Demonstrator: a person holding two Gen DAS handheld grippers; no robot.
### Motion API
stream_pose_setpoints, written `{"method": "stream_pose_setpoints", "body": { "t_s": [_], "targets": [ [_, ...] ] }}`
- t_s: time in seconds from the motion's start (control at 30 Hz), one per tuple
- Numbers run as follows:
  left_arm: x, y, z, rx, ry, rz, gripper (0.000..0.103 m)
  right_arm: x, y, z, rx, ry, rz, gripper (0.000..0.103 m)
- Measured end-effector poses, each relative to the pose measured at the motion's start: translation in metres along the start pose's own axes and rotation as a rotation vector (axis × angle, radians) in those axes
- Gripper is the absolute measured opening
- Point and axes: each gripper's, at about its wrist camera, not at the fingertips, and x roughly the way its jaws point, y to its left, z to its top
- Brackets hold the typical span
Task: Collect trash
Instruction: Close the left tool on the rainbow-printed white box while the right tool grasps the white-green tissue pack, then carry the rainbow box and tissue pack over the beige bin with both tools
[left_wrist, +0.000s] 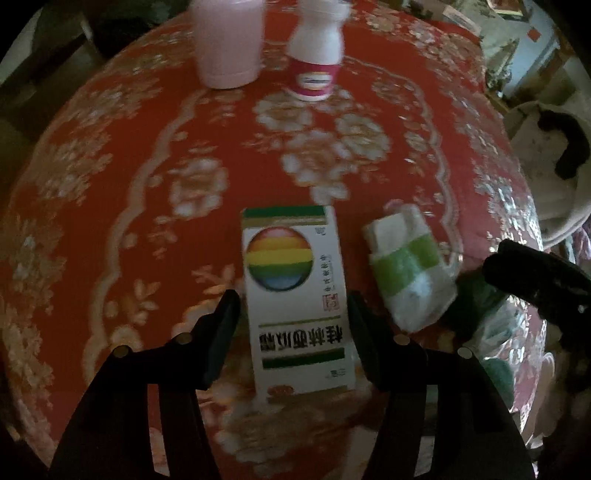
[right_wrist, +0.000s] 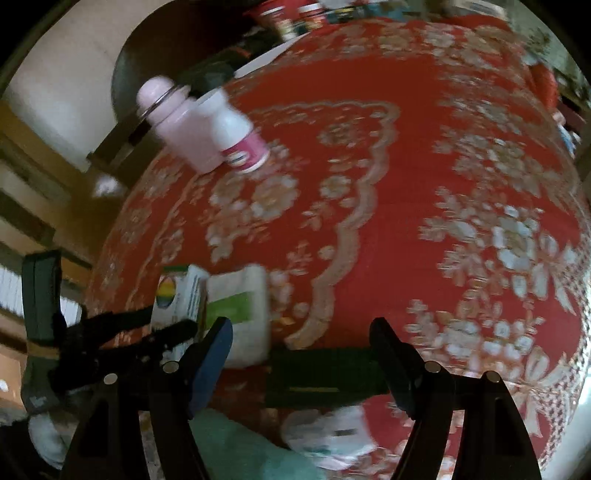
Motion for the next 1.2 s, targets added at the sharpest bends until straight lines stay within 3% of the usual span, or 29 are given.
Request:
{"method": "stream_pose_setpoints", "body": {
  "t_s": [0.17,0.37,0.43,0.73,1.0,1.2],
  "targets": [
    [-0.005,0.021,-0.010,-0.026,-0.011,0.006,0.053,0.027,0.034,0.002,-0.101,0.051,-0.018,0.074],
    [-0.015,0.028,-0.020,-0.044,-0.051,-0.021,0.052,0.057,0.056,0.002,-0.192,0.104,-0.118,0.074],
    [-0.021,0.027,-0.021,-0.044,-0.068,-0.035,0.052,0.055,0.058,-0.001,-0.213,0.094,-0.158,0.049],
    [-0.064,0.011,-0.022,0.020,-0.143,-0.088,0.052,-0.012,0.039,-0.010,-0.057,-0.035,-0.088,0.044],
    [-0.096,-0.023,-0.032,0.157,-0.193,-0.145,0.052,-0.072,0.031,-0.046,0.095,-0.169,-0.139,0.044],
    [-0.111,-0.041,-0.046,0.249,-0.205,-0.187,0.052,-0.101,0.021,-0.085,0.207,-0.223,-0.184,0.044]
  ]
}}
